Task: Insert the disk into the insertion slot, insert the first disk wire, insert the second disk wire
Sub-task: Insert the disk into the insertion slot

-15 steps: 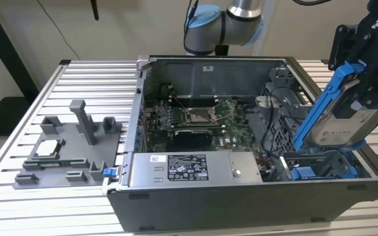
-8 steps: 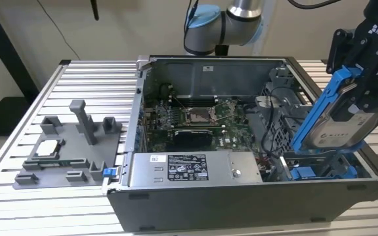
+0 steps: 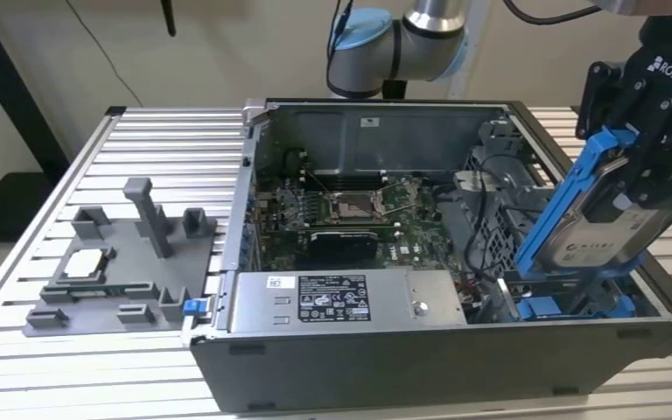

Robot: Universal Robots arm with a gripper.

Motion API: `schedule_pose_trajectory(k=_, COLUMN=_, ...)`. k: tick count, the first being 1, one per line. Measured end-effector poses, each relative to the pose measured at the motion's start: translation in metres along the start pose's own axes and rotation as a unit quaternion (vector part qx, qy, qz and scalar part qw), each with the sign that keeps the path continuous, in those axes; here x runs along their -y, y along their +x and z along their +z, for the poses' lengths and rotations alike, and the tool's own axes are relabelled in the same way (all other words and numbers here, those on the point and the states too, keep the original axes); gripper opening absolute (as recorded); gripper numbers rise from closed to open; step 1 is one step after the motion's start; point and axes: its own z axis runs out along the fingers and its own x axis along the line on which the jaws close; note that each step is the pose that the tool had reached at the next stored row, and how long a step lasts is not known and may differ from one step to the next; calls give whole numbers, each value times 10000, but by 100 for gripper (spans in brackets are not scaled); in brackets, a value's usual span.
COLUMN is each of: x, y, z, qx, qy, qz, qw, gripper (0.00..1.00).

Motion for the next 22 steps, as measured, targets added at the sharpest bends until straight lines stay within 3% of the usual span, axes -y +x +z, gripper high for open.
schedule_pose_trajectory(k=22, x=31, y=0, z=250, qx=14, qy=-21, qz=0, qw=10000, gripper=0)
